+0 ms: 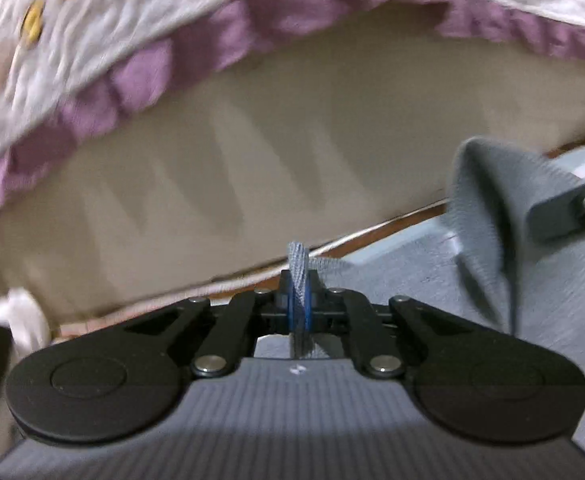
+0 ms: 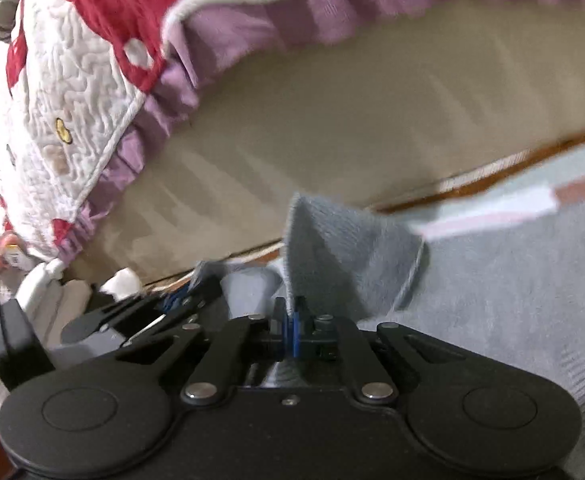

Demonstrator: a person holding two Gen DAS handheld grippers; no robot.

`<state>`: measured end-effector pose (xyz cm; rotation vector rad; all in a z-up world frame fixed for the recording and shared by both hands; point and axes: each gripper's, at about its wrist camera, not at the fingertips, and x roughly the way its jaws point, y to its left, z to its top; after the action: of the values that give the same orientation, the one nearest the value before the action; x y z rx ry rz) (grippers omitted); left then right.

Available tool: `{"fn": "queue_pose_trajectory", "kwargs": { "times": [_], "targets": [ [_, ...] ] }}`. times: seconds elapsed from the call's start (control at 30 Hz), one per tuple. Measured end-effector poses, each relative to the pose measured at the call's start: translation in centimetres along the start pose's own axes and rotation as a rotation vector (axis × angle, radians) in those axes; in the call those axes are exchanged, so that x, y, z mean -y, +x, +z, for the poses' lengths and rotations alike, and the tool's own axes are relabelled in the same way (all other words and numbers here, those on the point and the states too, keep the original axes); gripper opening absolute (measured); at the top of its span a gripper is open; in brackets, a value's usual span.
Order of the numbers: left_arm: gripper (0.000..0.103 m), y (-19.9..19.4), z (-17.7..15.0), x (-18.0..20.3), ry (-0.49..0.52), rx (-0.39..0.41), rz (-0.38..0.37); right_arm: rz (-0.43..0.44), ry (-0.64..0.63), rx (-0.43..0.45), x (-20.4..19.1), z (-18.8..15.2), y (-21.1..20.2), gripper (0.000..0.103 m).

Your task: Fold clothes

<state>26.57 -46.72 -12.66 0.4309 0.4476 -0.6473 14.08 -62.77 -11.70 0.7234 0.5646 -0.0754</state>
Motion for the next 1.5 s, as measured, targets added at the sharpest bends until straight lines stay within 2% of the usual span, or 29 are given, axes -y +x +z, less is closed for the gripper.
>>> {"fn": "queue_pose_trajectory", "kwargs": {
  "times": [0.1,0.17,0.37,0.4,0.43,0.47,0.5,0.57,0.67,0.73,0.8,0.9,1.03,1.1,1.13,1.23,1.27,1.3,1.33,1.4,1.5],
  "targets": [
    [0.005,1.1,-0.8,-1.7,-0.166,-0.035,-0.081,-0.01,0.015,-0.018,-0.8,0.8,0.7,0.004],
    [0.005,1.2,-1.1,-2.4,-0.238,-0.037,-0.118,-0.081,-0.025,-0.049,-1.3,0.9,1.4,0.004],
    [0.005,-0.8,-2.3,-2.6,-0.221,-0.042,-0.014,-0.304,-0.171,-0.143,-2.9,0.7,3.3,0.006],
    [0.005,-1.2,-2.6,-2.7,-0.236,-0.045,-0.004,-0.368,-0.267,-0.17,-3.3,0.2,3.3,0.013],
    [0.005,-1.6,-2.9,-2.8,-0.251,-0.048,0.006,-0.411,-0.344,-0.205,-3.4,-0.3,3.3,0.014],
    [0.005,-1.9,-3.2,-2.9,-0.265,-0.05,0.016,-0.438,-0.392,-0.228,-3.5,-0.7,3.3,0.015],
    [0.005,-2.0,-3.4,-2.9,-0.281,-0.054,0.014,-0.449,-0.441,-0.236,-3.6,-0.9,3.2,0.023],
    [0.005,-2.0,-3.8,-2.9,-0.313,-0.061,0.012,-0.411,-0.536,-0.193,-4.2,-0.7,2.8,0.034],
    [0.005,-2.3,-5.1,-3.9,-0.357,-0.073,-0.01,-0.352,-0.678,-0.128,-5.0,-0.4,2.3,0.036],
    [0.005,-2.6,-6.0,-4.4,-0.398,-0.081,-0.019,-0.311,-0.772,-0.083,-5.6,-0.3,2.0,0.049],
    [0.005,-3.4,-6.8,-4.9,-0.427,-0.081,-0.024,-0.269,-0.866,-0.038,-6.1,-0.1,1.7,0.053],
    [0.005,-4.0,-6.9,-5.1,-0.423,-0.073,-0.021,-0.205,-0.998,0.005,-7.0,0.0,1.4,0.052],
    [0.005,-3.8,-6.8,-5.5,-0.444,-0.082,-0.027,-0.125,-1.109,-0.208,-7.9,-1.7,3.5,0.049],
    [0.005,-4.0,-6.7,-5.7,-0.466,-0.085,-0.034,-0.083,-1.16,-0.316,-8.4,-2.6,4.6,0.043],
    [0.005,-4.1,-6.8,-5.7,-0.464,-0.083,-0.033,-0.075,-1.164,-0.356,-8.4,-2.9,5.2,0.043],
    [0.005,-4.3,-6.8,-5.5,-0.453,-0.079,-0.031,-0.136,-1.042,-0.381,-6.5,-2.4,7.5,0.042],
    [0.005,-4.3,-6.8,-5.5,-0.449,-0.078,-0.032,-0.156,-1.001,-0.389,-5.9,-2.2,8.3,0.033],
    [0.005,-4.3,-6.8,-5.5,-0.45,-0.077,-0.034,-0.168,-0.962,-0.389,-5.5,-1.9,9.0,0.015],
    [0.005,-4.3,-6.7,-5.6,-0.457,-0.076,-0.037,-0.164,-0.927,-0.372,-5.5,-1.2,9.3,0.006],
    [0.005,-4.5,-6.5,-5.7,-0.478,-0.058,-0.043,-0.167,-0.868,-0.323,-5.5,0.4,10.0,0.005],
    [0.006,-5.4,-5.4,-5.5,-0.502,0.077,-0.078,-0.234,-0.851,-0.145,-7.0,3.0,10.0,0.005]
  ]
}}
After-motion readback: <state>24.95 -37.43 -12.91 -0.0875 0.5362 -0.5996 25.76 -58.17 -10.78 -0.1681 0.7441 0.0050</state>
